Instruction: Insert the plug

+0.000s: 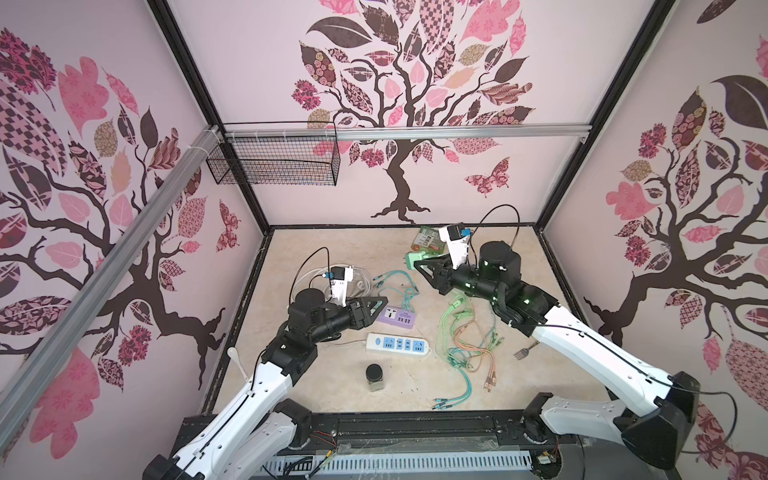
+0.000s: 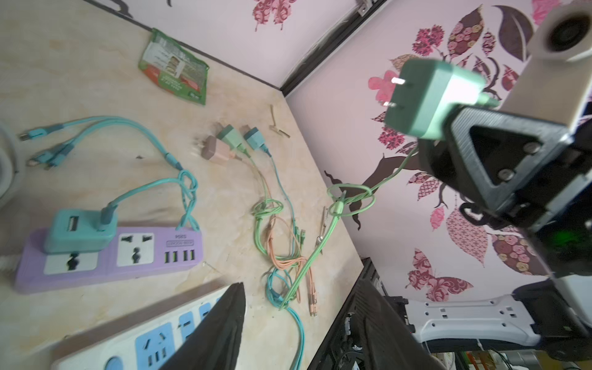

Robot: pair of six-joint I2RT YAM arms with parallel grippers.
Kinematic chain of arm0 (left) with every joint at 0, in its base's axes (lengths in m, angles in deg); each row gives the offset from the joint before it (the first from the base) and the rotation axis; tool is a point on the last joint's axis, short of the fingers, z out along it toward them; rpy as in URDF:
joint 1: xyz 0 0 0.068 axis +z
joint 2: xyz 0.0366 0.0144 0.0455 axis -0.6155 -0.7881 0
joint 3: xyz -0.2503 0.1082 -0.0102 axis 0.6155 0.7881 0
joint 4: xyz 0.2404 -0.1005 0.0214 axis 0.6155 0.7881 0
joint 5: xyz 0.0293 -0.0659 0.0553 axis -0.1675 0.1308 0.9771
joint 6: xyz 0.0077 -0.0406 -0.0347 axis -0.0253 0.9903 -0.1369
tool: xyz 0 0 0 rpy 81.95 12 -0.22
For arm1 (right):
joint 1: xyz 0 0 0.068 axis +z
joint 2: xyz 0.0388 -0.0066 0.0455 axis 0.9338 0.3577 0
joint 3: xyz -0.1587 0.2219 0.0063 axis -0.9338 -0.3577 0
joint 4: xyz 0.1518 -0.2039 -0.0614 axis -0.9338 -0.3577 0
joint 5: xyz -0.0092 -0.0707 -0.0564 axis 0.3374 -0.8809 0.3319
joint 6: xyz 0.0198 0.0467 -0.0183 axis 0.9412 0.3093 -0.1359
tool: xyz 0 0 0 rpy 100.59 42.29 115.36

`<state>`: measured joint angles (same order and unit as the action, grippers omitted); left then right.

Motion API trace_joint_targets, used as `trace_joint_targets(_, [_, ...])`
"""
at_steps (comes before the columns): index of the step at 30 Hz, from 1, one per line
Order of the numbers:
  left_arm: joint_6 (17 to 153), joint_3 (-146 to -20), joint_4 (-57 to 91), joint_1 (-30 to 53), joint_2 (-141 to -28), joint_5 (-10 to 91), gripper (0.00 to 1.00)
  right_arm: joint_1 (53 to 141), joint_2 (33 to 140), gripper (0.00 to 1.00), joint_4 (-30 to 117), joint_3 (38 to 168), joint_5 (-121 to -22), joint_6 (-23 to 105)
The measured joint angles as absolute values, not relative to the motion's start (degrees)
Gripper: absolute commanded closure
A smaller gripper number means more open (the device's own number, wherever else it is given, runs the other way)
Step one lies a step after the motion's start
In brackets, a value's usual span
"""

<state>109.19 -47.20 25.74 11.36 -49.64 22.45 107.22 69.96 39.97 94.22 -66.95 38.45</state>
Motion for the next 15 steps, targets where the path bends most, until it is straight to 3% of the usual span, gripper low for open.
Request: trace_joint_targets(15, [105.9, -46.7, 39.3, 11.4, -42.6, 27.6, 0.41, 98.1, 90.0, 0.87, 34.1, 120.3, -63.1, 31.1])
